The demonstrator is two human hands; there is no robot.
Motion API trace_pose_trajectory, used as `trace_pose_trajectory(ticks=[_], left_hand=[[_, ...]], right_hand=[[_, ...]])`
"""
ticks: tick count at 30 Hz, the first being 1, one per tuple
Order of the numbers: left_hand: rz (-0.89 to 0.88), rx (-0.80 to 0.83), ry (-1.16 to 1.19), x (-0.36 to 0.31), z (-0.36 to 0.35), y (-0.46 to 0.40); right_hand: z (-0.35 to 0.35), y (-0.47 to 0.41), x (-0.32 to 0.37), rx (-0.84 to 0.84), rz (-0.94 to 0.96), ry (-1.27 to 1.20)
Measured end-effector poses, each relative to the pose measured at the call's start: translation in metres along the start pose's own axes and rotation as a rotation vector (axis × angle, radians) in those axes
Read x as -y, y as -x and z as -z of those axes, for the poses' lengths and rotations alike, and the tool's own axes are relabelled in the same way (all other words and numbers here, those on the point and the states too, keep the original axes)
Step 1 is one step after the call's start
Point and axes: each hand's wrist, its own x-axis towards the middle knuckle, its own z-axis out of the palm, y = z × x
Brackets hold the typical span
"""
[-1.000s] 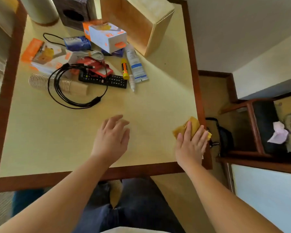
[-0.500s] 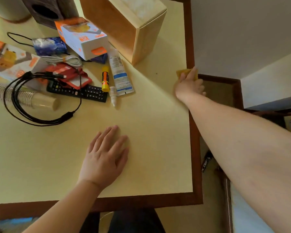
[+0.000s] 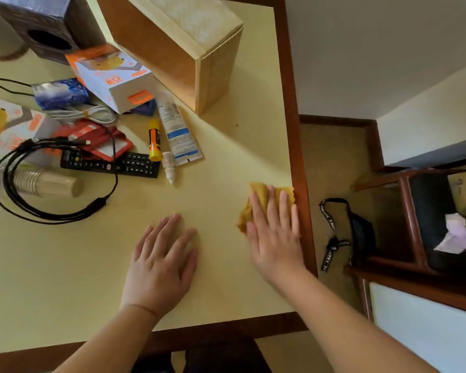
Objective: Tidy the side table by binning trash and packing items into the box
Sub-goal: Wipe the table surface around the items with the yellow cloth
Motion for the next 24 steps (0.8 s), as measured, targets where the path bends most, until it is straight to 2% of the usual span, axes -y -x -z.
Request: trace_pose_trajectory(ticks=[2,4,8,10,13,16,20,24], left_hand=[[0.006,-0.004,0.011,0.001,0.001,0.0],[0.001,-0.004,0.029,0.001,0.003,0.0],[-0.002,0.008,0.055,0.003,0.005,0.0],[0.006,0.015,0.084,0.005,0.007,0.0],[0.048,0.02,0.163,0.007,0.012,-0.002],[0.121,-0.026,0.157,0.022,0.017,-0.008],[0.213,-0.107,0.095,0.053,0.021,-0.02],[0.226,-0.094,0.057,0.05,0.016,-0.02]], right_hand=[[-0.02,0.066,0.02,0.091,0.22,0.036],[-0.029,0.098,0.028,0.13,0.362,0.077],[-0.015,0.065,0.01,0.188,0.461,0.112],[-0.004,0.022,0.0,0.136,0.35,0.091],[0.014,-0.054,-0.002,0.074,0.085,0.03],[0.035,-0.123,0.005,0.041,-0.061,-0.014],[0.056,-0.18,0.009,0.077,-0.13,0.001],[0.076,-0.223,0.001,0.09,-0.087,0.026]])
